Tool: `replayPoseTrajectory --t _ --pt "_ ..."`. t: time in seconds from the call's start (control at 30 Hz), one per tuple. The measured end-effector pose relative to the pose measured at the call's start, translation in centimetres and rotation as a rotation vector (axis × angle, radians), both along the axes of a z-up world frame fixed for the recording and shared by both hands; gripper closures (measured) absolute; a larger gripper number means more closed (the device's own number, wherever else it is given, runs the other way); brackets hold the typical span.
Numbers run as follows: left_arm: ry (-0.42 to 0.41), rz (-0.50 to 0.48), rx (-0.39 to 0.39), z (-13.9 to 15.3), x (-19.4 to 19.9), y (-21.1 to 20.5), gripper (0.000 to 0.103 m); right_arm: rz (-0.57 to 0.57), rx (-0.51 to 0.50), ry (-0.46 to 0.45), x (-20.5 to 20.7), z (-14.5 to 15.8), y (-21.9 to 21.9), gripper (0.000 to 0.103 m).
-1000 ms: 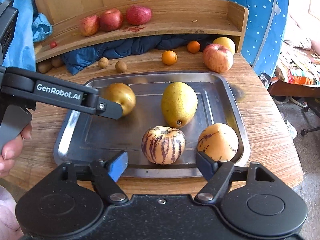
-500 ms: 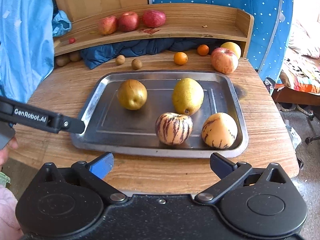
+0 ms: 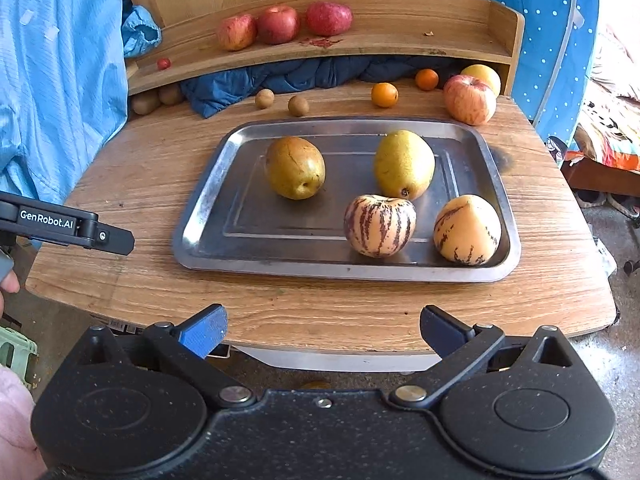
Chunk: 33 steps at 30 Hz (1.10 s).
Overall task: Organize fruits
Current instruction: 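Withdraw both open tools from the tray toward the remaining fruits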
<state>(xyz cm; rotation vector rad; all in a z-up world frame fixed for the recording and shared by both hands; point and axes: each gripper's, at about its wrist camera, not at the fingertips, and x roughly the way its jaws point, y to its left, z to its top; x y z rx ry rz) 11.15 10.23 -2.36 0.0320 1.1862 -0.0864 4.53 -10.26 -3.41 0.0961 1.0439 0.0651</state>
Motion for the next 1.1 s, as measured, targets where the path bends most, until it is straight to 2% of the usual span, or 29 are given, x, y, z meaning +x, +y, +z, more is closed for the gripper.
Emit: replayPoseTrajectory --t 0.47,1.1 --pt "-0.015 -0.033 -0.002 0.6 3.1 -0.9 0.001 -0.034 0.012 -0.071 2.1 1.0 -0.7 0.001" --pt "-0.026 -0.118 -0.062 0.4 13.8 -2.5 0.001 -0.116 -0.028 -0.163 11.0 1.6 -1.8 0.001"
